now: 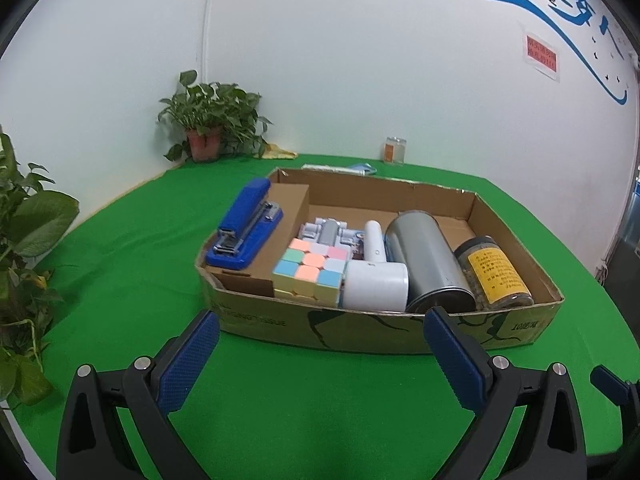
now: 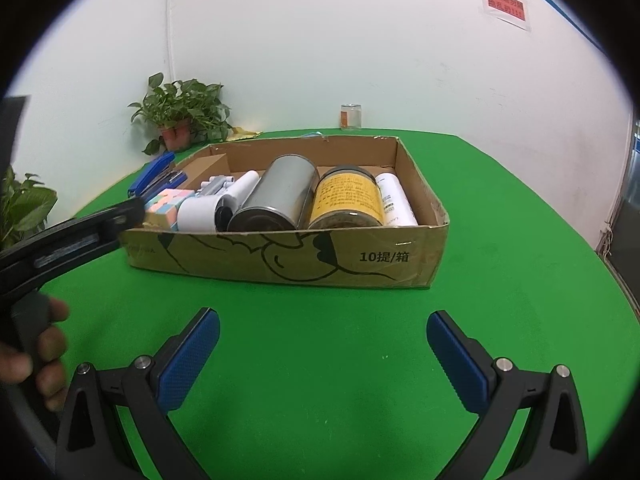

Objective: Organize rigid objects

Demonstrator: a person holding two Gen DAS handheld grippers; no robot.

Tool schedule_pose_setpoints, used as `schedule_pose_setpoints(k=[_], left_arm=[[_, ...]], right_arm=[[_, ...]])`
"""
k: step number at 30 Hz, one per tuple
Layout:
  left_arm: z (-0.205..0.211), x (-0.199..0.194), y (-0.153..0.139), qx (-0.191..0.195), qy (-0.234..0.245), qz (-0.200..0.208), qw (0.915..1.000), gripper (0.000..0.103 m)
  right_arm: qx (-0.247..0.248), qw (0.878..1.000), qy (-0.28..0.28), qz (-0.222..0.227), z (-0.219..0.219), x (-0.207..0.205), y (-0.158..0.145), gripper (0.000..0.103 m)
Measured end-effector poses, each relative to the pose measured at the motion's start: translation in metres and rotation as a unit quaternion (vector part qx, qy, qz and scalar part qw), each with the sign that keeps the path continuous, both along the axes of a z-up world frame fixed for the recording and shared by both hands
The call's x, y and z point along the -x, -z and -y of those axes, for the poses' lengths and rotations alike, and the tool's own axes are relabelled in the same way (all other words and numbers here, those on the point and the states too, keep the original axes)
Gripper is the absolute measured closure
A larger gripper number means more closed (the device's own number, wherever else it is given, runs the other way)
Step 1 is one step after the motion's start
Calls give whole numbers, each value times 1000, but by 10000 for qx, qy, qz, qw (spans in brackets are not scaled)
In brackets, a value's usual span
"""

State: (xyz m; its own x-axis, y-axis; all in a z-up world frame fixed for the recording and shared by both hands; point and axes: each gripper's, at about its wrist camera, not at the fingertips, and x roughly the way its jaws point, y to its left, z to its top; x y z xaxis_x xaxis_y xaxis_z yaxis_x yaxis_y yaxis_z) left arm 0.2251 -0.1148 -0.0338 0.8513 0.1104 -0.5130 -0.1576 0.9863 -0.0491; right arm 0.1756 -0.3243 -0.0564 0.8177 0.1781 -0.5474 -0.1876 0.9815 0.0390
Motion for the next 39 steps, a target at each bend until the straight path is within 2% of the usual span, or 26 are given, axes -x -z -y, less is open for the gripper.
schedule_pose_setpoints(k=[3, 6, 8, 17, 22, 30, 36, 39], left_arm=[[-6, 12, -7, 37, 64, 6, 10000, 0], [-7, 22, -11, 96, 164, -103, 9998, 0], [-6, 26, -12, -1, 187, -273, 9995, 0], [-12, 38, -10, 37, 56, -534, 9986, 0], [-19, 31, -9, -11, -40, -626, 9980, 0], [-13, 9, -3, -16, 320, -767, 9965, 0], [0, 2, -2, -161, 569, -696, 9958, 0], [3, 4, -6, -318, 598, -434, 9968, 0]], right_arm=[[-54, 9997, 173, -132, 4, -6, 3, 0], [-100, 9992, 291, -270, 8, -11, 5, 0], [-64, 9990, 309, -304, 10, -14, 5, 0], [96, 9991, -150, -380, -4, -19, -4, 0], [199, 9989, -252, -354, -11, -21, -7, 0], [240, 9991, -95, -336, -7, -25, -13, 0], [304, 9988, -27, -371, -3, -31, -14, 0], [336, 9987, -62, -376, -4, -32, -15, 0]])
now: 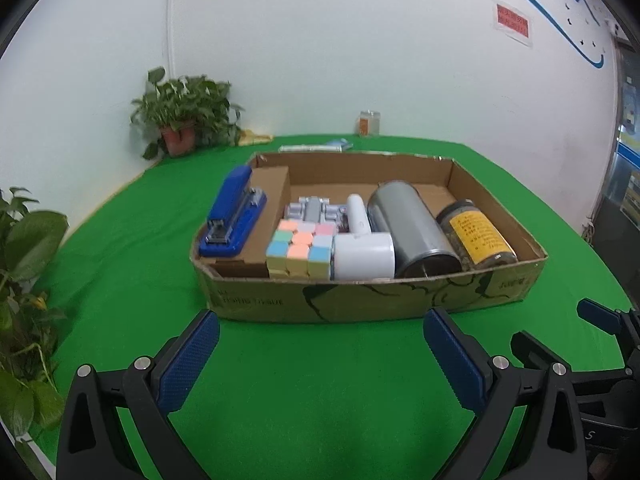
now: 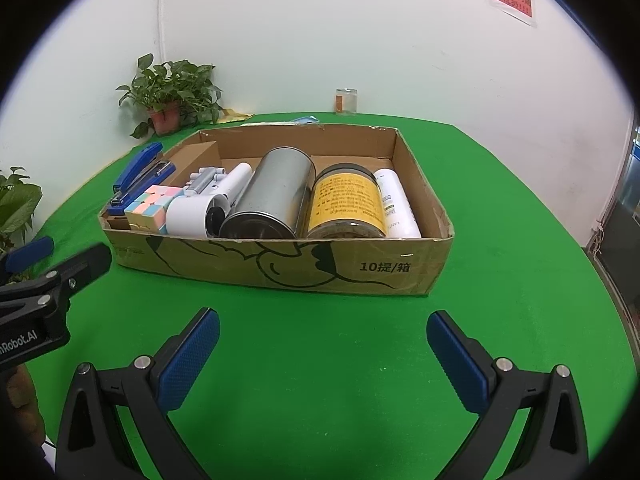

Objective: Organize rigid objects

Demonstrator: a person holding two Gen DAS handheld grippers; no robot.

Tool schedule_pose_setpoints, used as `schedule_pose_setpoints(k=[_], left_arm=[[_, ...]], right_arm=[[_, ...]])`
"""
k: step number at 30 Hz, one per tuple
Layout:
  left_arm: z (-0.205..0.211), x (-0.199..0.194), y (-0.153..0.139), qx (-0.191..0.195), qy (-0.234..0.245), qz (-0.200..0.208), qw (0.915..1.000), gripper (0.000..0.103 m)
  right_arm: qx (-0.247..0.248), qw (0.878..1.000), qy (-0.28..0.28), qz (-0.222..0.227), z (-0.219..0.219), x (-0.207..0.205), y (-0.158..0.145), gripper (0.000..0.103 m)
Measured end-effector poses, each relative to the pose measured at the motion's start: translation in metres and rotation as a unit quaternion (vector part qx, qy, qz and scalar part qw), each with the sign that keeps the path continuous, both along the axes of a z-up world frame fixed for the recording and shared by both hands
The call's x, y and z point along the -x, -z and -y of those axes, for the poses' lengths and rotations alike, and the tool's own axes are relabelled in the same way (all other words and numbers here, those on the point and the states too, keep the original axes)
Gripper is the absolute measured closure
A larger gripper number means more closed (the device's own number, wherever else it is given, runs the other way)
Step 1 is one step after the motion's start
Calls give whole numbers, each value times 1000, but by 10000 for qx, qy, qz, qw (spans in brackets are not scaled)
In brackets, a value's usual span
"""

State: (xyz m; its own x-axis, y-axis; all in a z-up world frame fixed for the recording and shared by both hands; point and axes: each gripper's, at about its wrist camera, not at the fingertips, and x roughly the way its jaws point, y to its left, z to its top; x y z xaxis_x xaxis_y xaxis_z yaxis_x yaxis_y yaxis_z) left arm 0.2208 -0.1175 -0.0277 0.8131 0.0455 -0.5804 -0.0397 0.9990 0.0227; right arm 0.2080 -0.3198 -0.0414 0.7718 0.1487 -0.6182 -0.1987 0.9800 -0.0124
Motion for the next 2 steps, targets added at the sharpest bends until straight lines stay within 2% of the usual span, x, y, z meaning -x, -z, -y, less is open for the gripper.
schedule_pose_setpoints(k=[2], left_arm=[[-1, -3, -2, 26, 8, 30, 10000, 0]], right_arm=[[13, 10000, -15, 14, 0, 0, -1, 0]])
